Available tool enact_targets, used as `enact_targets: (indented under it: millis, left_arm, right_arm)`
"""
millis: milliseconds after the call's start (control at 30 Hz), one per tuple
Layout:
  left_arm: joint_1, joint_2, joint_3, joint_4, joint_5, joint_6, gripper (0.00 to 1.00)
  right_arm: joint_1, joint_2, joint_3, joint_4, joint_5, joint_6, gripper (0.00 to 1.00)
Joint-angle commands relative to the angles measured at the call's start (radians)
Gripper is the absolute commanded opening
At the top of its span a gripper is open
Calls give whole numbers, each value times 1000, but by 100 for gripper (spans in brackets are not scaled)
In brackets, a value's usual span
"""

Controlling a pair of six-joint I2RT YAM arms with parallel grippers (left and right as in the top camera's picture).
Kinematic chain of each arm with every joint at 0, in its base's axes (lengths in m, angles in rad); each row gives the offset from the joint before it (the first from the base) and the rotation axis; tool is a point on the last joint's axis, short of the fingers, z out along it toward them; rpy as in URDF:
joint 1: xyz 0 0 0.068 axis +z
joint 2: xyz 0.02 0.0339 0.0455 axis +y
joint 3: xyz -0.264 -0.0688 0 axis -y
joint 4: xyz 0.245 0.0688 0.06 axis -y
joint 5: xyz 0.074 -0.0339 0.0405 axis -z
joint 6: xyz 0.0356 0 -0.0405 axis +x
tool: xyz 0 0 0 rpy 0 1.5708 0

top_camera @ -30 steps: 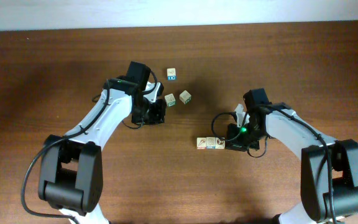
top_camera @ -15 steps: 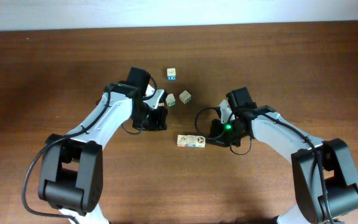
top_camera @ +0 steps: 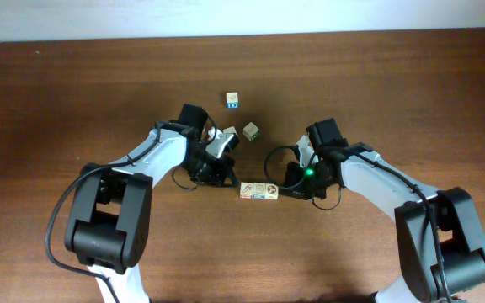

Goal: Rotate 3 blocks

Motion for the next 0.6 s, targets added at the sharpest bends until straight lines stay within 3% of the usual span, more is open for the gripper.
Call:
enact_targets:
  millis: [0,467,567]
  left_arm:
    - [-25,8,-7,9,27,11,0]
    - [-33,-53,-9,-7,-104,-54,0]
    - [-33,-53,-60,61,-102,-106,0]
  right_arm:
    - [4,6,-5,0,-5,1,4]
    - [4,6,-5,1,6,9,4]
    - [4,6,-5,3,7,9,4]
